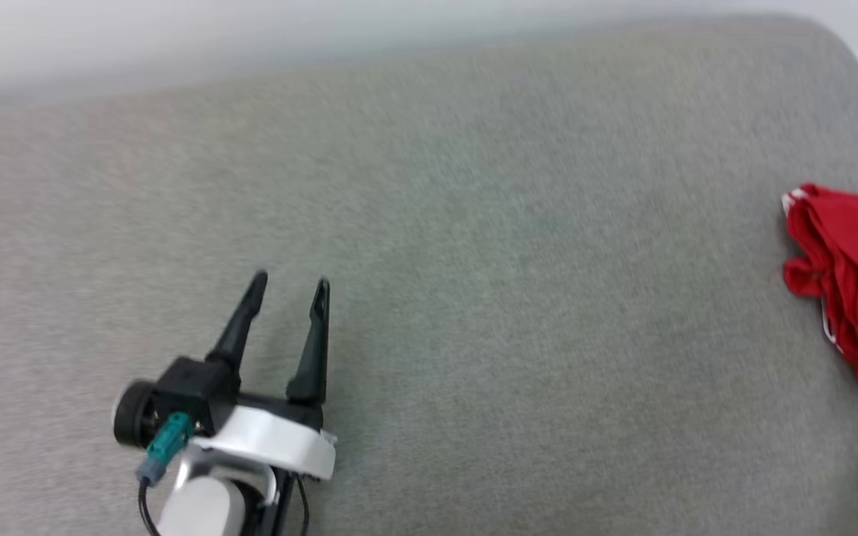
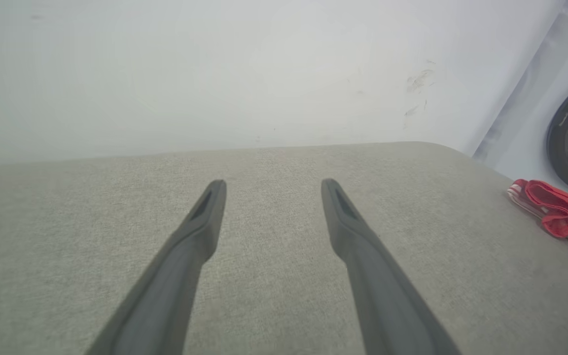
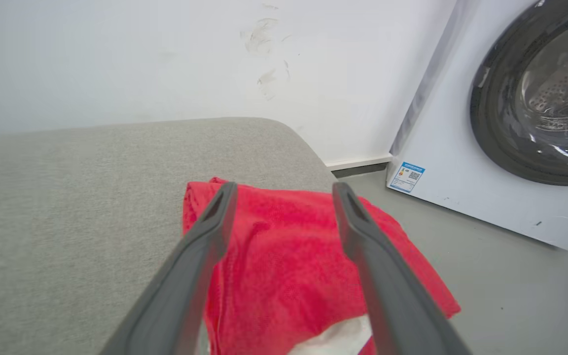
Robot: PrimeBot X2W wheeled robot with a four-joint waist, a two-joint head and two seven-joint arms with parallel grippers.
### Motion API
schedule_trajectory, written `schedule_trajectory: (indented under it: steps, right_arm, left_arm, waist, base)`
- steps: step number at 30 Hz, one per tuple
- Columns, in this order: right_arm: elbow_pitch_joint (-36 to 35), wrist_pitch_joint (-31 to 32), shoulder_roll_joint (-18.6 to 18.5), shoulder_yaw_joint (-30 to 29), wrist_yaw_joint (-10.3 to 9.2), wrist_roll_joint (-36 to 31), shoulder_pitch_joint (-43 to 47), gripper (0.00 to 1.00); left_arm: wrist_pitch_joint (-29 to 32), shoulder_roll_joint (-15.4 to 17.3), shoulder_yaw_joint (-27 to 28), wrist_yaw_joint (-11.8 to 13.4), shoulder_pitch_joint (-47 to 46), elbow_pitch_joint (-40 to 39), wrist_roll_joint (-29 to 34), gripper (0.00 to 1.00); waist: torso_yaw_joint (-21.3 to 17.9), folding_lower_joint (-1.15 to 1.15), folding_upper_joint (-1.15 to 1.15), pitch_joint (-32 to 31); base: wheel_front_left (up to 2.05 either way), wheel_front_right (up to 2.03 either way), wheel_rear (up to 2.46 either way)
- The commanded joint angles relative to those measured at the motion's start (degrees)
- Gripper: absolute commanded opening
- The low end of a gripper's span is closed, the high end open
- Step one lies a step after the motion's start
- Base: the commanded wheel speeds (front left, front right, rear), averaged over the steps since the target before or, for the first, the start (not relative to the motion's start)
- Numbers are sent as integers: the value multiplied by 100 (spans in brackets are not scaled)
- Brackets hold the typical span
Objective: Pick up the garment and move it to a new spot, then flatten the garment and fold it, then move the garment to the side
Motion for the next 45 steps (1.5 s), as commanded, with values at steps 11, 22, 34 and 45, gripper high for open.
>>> schedule_trajectory:
  steps: [11,22,34,45]
  right_arm:
    - [-1499,278,1205,315,-10,-88,1534,100]
    - [-2928,759,1643,1076,-10,-97,2474,100]
    - [-4208,1341,1675,1235,-9,-216,3256,100]
    - [-4302,1343,1677,1218,-9,-115,3456,100]
  left_arm:
    - [-157,-167,245,167,859,414,-176,100]
    - [-172,-157,532,161,1189,512,-80,100]
    - [-169,-46,591,60,1429,624,70,100]
    - [-169,-9,606,39,1479,689,119,100]
  waist:
    - [747,1,0,-1188]
    - [1162,1,0,-1628]
    - [1117,1,0,-1813]
    - [1105,1,0,-1868]
  base:
    - [0,0,0]
    - [0,0,0]
    - [0,0,0]
    - [0,0,0]
